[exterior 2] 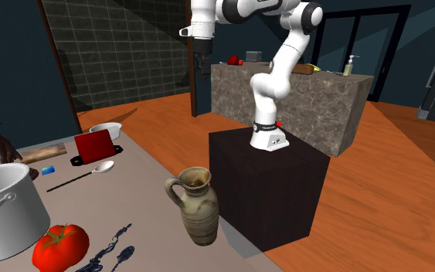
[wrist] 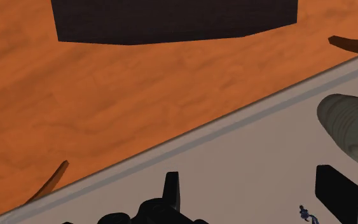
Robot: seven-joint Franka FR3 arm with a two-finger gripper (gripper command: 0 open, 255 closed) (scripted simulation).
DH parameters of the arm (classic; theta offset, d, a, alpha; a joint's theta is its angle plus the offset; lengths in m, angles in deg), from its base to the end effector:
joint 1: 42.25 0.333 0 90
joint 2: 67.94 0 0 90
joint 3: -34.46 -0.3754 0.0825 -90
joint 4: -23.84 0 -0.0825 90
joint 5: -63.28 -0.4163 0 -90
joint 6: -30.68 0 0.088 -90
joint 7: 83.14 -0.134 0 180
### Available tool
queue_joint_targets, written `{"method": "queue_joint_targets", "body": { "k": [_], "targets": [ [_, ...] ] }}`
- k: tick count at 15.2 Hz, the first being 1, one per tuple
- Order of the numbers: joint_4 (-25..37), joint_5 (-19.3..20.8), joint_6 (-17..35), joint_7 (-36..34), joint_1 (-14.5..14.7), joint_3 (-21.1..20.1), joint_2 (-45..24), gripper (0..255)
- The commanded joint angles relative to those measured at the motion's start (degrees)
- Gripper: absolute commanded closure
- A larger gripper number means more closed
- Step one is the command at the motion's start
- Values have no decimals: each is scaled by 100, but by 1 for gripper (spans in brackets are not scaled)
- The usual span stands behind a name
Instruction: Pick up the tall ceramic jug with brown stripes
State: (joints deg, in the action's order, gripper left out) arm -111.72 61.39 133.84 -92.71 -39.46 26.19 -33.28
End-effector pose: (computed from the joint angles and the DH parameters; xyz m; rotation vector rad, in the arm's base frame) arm 0.3642 0.0841 0.5578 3.0977 -0.0076 0.0660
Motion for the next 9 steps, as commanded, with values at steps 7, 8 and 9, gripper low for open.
{"method": "queue_joint_targets", "body": {
  "k": [7,8,9],
  "targets": [
    [334,-274,1005,-496,236,-545,-1312,0],
    [404,-286,1117,-559,262,-610,-1489,0],
    [480,-293,1226,-623,286,-674,-1670,0]
  ]
}}
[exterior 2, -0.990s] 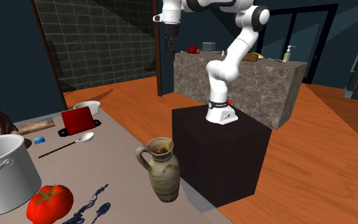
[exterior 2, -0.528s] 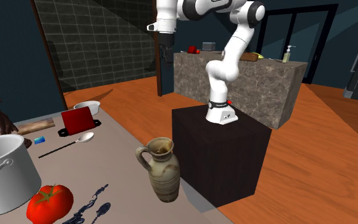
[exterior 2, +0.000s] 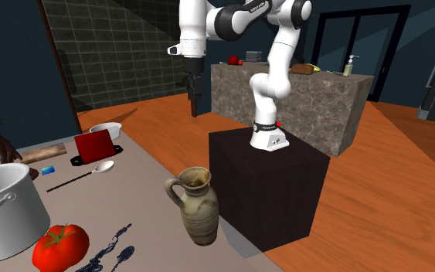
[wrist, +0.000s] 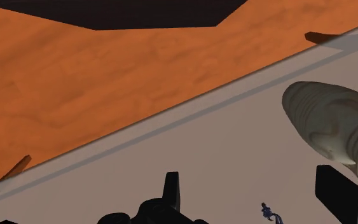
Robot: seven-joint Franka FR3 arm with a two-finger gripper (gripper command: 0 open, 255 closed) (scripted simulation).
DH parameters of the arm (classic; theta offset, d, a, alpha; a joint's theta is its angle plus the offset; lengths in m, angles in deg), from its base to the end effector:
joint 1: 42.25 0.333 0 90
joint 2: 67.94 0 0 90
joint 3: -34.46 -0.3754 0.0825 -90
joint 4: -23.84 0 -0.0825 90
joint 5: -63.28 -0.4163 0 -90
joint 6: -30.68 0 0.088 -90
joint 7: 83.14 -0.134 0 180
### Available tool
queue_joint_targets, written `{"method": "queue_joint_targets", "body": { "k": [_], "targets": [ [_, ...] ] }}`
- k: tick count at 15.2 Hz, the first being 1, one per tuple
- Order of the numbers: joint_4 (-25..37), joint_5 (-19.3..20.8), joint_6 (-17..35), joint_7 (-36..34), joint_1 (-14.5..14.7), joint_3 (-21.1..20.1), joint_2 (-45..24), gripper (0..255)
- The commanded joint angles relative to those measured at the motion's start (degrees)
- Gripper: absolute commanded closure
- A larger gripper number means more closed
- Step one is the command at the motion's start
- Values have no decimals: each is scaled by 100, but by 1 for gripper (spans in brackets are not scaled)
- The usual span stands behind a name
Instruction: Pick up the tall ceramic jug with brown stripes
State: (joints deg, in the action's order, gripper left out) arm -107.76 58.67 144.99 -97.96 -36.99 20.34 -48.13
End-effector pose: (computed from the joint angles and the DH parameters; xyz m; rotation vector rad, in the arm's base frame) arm 0.4324 0.1673 0.5009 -3.1389 -0.0551 -0.0575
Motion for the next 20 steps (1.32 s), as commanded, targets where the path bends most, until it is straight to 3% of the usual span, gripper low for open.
{"method": "queue_joint_targets", "body": {
  "k": [1,11,20],
  "targets": [
    [166,-22,217,-163,64,-153,-368,0],
    [1339,305,1018,-891,366,-667,-2319,0],
    [2975,892,1241,-1511,933,-792,-4186,0]
  ]
}}
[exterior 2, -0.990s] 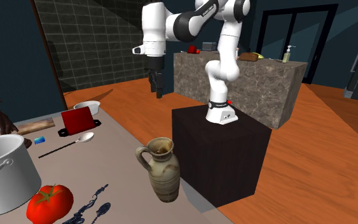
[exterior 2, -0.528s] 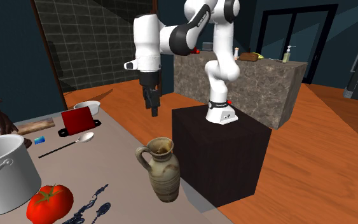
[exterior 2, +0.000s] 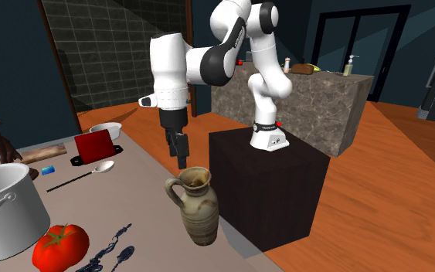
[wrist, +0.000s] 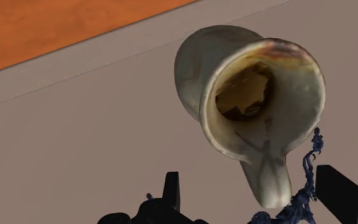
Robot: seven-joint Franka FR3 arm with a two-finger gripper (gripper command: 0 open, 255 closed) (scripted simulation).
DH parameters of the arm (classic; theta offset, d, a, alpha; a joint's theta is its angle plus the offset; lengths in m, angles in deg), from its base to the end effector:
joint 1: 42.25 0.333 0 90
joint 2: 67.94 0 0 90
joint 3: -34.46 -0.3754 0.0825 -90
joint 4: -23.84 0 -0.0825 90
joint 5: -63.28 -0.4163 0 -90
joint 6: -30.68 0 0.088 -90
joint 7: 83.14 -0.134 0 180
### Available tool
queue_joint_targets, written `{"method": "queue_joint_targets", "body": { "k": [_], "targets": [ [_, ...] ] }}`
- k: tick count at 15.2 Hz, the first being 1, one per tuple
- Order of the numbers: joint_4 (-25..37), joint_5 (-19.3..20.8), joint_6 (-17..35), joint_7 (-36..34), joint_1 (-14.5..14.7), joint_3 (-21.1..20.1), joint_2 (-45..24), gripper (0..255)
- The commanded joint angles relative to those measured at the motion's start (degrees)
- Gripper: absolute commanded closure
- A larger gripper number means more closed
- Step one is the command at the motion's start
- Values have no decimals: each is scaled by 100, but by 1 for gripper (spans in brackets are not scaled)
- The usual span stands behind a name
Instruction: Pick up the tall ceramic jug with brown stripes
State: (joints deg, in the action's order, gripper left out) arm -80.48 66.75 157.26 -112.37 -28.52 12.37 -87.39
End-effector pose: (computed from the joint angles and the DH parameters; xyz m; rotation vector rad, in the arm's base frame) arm 0.5715 0.3836 0.3824 -3.0321 -0.1893 -0.0350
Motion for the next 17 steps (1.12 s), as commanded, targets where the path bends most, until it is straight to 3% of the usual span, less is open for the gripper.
{"method": "queue_joint_targets", "body": {
  "k": [1,3,12,13,17],
  "targets": [
    [469,144,4,-122,167,8,-472,0],
    [854,234,-25,-196,310,23,-823,0],
    [675,341,429,-232,360,98,-1108,0],
    [678,341,424,-238,365,97,-1107,255],
    [684,341,421,-236,365,97,-1109,255]
  ]
}}
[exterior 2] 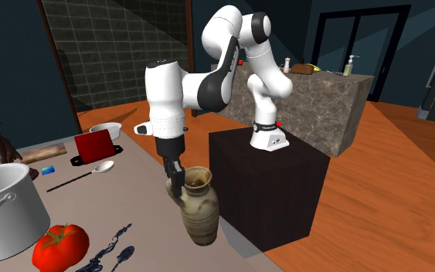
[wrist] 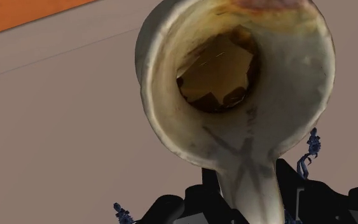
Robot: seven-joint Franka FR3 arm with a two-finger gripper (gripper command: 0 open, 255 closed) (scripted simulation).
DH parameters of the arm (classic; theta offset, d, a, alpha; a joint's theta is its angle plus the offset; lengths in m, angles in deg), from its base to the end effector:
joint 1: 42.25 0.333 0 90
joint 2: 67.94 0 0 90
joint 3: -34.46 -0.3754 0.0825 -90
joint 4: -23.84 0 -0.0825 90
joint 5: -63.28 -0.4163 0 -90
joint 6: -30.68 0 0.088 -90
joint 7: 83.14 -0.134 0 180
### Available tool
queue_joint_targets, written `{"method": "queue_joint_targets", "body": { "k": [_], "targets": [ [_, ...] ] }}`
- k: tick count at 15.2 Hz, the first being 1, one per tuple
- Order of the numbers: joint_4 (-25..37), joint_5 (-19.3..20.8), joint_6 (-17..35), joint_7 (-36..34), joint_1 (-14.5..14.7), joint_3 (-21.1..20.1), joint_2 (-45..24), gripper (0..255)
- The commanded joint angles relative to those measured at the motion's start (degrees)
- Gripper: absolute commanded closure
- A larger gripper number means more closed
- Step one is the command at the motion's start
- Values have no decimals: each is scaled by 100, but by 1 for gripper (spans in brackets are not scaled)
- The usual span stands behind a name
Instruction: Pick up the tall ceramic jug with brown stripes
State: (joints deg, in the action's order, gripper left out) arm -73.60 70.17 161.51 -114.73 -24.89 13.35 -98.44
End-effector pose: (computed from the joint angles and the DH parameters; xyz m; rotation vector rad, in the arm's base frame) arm 0.5988 0.4285 0.3158 -3.0114 -0.2113 -0.0340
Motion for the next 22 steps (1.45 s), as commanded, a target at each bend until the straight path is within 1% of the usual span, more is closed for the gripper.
{"method": "queue_joint_targets", "body": {
  "k": [1,5,20,22],
  "targets": [
    [-6,-1,0,0,2,-1,-5,255],
    [-12,-1,4,4,-3,0,-4,255],
    [420,-202,-918,69,-79,-126,511,255],
    [425,-203,-928,69,-80,-127,516,255]
  ]
}}
